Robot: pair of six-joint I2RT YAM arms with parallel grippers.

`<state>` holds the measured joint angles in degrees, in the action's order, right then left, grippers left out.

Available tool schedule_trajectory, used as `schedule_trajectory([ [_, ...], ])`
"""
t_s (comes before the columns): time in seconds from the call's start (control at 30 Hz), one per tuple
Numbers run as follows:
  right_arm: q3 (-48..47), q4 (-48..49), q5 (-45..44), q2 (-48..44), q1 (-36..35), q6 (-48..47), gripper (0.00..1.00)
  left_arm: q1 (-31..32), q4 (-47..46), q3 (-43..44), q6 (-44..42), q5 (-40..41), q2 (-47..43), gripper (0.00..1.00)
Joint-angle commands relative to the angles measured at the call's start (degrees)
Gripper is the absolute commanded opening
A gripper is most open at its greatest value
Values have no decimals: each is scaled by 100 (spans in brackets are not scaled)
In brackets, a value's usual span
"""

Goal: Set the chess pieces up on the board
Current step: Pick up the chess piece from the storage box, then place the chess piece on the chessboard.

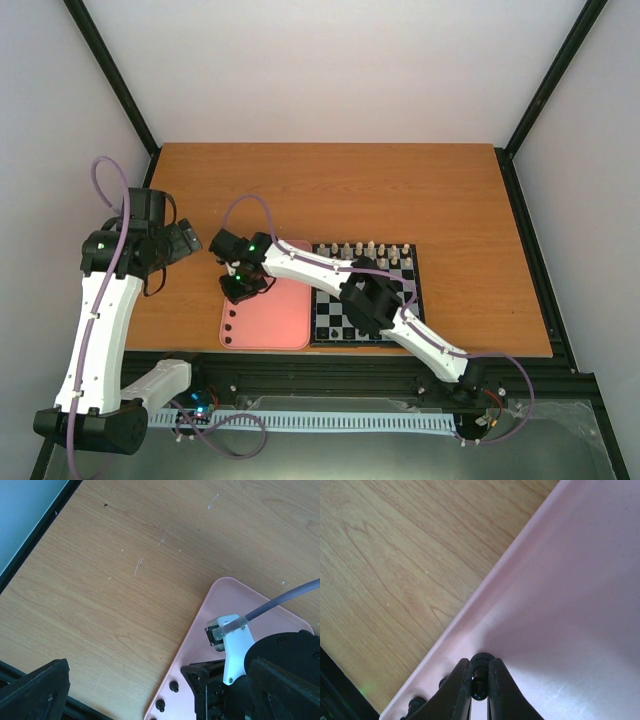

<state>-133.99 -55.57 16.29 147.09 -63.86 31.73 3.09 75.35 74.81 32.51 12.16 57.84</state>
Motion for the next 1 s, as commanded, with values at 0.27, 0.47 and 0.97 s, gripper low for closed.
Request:
schedule_trajectory([
  [0.27, 195, -542, -1029, -1008, -45, -182, 8, -28, -103, -62, -113, -3, -88, 100],
  [0.47, 1904, -422, -1482, -2310, 55, -14, 8, -28, -132, -33, -141, 35, -29, 100],
  [0.97, 6581, 212, -1551, -5698, 1133, 665, 8, -28, -294, -159, -201, -82, 111, 100],
])
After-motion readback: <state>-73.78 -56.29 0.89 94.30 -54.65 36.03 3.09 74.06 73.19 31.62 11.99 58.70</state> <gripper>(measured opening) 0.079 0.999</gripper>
